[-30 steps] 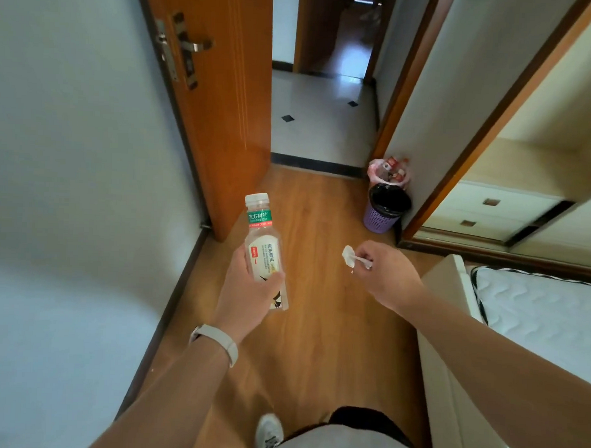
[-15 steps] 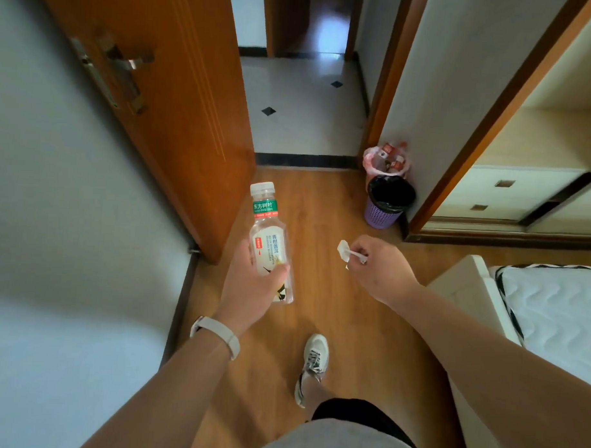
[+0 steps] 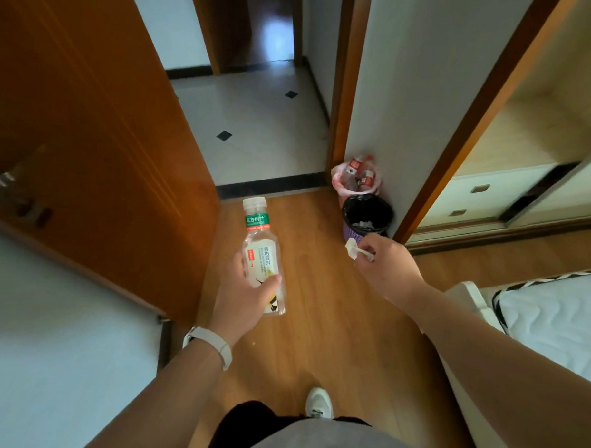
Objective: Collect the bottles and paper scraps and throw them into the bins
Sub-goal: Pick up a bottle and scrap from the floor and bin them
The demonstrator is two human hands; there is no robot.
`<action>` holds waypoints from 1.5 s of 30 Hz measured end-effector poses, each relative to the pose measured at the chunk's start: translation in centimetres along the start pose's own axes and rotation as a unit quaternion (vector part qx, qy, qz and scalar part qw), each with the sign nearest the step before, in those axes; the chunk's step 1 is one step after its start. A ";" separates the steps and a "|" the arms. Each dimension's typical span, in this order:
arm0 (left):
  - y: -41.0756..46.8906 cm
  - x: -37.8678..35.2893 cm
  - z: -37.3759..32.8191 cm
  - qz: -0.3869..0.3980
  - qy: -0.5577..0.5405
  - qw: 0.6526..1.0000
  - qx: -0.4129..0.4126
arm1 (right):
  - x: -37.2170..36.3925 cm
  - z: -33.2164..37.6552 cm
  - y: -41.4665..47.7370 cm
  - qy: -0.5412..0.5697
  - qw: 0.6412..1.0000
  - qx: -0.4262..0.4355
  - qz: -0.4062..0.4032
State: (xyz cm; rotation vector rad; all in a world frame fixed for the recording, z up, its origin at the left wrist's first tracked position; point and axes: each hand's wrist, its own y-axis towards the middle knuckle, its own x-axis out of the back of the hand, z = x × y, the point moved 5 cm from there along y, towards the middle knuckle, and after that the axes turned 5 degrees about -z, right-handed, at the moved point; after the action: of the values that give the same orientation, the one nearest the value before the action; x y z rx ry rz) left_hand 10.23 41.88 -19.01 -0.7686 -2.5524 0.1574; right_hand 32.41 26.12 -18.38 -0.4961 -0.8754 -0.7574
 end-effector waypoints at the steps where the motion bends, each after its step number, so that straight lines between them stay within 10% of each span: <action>1: 1.4 -0.2 -0.4 0.006 -0.001 1.000 -0.003 | -0.1 -0.1 0.9 0.000 1.000 -0.006 0.000; 27: 44.3 -3.8 -10.7 0.233 0.035 0.967 -0.092 | -1.9 6.2 28.1 -0.056 0.963 -0.228 -0.128; 45: 58.1 -19.4 -16.9 0.288 0.174 0.938 -0.079 | -4.5 -8.0 42.6 0.028 0.931 -0.353 -0.085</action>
State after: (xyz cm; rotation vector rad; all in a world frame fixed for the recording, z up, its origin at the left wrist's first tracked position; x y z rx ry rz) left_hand 61.02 79.46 -25.69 -1.4531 -1.9629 -0.0034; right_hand 67.03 49.85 -30.16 -1.0363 -0.5741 -1.2469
